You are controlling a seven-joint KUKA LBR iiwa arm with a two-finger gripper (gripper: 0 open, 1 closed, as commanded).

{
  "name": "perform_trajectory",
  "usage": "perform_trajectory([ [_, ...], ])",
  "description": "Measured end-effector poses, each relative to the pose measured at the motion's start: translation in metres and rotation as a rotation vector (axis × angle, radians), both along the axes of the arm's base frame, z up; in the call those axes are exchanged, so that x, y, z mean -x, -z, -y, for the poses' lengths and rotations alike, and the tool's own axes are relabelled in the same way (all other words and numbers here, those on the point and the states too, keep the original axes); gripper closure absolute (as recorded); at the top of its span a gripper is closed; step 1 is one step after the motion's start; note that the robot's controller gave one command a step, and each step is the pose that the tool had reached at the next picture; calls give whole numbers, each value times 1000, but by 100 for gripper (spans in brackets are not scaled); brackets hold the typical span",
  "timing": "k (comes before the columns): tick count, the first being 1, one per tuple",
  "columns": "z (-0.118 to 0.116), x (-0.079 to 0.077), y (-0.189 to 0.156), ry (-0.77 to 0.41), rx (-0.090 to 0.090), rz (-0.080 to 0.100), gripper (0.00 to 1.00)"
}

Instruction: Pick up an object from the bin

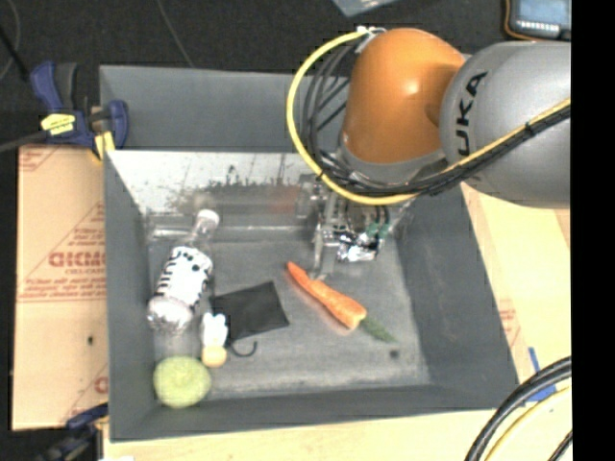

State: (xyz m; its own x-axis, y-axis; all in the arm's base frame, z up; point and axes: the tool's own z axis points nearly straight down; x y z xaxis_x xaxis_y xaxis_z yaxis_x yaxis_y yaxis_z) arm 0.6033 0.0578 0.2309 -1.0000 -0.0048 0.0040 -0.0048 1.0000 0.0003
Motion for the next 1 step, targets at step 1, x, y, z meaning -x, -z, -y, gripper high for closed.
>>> perform_trajectory([
  [1,0,-1,-5,1,-1,8,0],
])
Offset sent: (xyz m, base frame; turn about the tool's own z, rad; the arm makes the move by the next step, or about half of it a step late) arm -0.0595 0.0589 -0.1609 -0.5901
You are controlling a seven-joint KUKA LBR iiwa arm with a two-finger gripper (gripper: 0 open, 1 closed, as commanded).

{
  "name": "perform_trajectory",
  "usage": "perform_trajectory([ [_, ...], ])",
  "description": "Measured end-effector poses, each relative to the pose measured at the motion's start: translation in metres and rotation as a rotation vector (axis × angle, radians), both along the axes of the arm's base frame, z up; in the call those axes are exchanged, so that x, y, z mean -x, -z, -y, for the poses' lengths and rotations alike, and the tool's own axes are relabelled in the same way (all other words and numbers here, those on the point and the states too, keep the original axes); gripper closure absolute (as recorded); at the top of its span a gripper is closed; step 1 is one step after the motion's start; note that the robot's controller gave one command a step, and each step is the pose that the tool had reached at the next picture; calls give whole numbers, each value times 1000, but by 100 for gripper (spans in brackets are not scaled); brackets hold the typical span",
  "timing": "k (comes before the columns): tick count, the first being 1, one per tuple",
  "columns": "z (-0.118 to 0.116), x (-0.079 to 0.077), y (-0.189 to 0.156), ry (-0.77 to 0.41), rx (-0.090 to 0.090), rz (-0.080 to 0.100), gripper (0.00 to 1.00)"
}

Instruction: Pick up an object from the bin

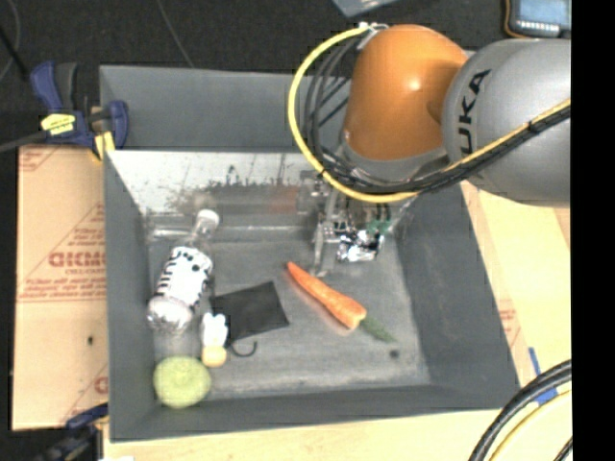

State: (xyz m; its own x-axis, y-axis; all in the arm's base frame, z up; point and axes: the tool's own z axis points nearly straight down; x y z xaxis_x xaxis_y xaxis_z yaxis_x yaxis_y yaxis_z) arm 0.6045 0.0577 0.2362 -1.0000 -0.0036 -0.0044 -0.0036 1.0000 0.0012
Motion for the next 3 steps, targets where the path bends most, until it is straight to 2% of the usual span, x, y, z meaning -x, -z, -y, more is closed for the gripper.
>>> perform_trajectory([
  [1,-11,12,34,-122,2,2,0],
  [2,-65,55,76,-359,1,2,0],
  [3,-57,37,100,-422,4,7,0],
])
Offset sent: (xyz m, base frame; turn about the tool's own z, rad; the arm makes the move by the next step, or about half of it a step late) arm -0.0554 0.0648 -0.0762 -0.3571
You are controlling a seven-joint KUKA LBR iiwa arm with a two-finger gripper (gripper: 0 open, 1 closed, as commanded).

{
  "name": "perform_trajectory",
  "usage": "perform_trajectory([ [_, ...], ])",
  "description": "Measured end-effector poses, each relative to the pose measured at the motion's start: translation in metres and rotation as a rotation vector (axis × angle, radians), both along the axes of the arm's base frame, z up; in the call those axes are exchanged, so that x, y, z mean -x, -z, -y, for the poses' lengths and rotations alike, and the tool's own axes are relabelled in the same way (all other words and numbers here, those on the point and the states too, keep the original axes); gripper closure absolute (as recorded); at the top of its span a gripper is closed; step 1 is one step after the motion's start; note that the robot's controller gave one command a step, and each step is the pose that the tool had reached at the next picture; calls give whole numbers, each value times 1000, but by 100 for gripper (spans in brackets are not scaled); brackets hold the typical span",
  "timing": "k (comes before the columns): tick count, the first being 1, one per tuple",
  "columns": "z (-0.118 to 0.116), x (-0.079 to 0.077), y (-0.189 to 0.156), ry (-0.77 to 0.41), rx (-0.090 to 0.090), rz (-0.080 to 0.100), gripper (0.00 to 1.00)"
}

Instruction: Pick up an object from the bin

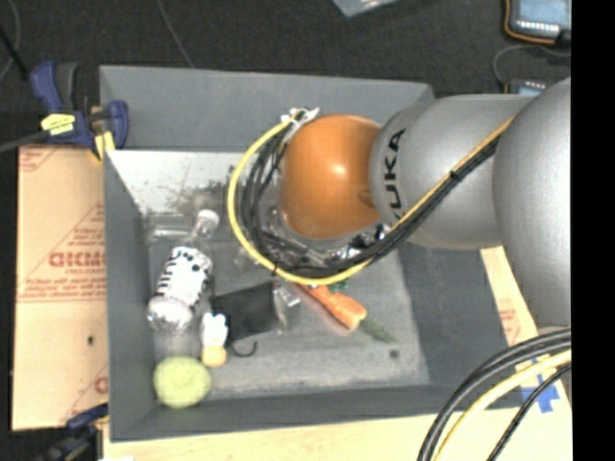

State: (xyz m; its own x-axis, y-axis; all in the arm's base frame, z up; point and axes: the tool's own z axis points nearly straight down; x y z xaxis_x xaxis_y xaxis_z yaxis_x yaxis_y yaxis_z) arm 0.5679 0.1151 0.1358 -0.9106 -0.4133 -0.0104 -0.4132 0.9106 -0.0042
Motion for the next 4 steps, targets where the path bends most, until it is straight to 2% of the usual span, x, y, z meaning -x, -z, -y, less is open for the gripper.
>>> perform_trajectory([
  [1,5,7,43,-169,0,0,0],
  [2,3,-7,65,-328,2,4,100],
  [4,4,-6,62,-327,2,3,100],
])
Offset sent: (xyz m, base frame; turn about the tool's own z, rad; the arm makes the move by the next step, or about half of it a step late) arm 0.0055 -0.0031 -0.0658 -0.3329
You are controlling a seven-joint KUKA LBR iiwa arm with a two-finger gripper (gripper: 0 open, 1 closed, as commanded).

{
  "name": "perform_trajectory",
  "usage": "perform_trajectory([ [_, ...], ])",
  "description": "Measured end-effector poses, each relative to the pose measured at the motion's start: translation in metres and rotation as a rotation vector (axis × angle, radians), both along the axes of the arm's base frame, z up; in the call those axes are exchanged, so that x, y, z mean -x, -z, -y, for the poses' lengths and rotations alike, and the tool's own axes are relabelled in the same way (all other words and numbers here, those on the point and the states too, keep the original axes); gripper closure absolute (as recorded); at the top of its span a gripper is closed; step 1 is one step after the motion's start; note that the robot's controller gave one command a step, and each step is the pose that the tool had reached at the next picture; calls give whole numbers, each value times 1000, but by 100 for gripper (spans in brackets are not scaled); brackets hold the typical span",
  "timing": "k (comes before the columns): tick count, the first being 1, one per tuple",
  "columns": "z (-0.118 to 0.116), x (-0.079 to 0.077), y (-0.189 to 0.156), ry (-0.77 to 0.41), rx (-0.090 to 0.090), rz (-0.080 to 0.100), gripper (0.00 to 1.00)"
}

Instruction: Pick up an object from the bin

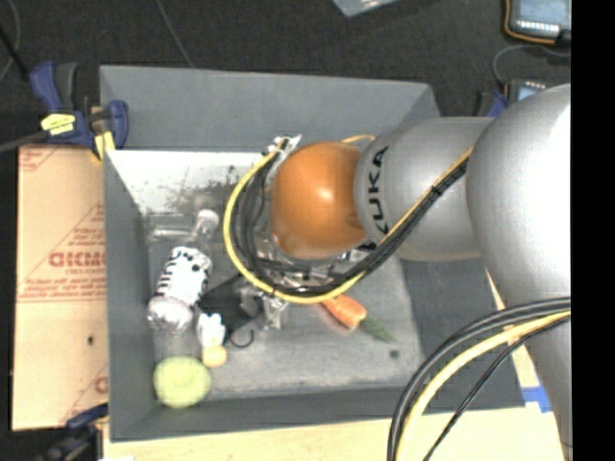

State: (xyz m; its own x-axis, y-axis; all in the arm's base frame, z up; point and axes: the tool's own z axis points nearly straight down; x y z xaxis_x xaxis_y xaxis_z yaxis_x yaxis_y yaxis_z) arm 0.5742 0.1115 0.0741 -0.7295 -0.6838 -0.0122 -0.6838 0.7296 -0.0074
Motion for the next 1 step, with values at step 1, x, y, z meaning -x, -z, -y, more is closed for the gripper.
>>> perform_trajectory([
  [1,0,0,-11,2,0,-1,100],
])
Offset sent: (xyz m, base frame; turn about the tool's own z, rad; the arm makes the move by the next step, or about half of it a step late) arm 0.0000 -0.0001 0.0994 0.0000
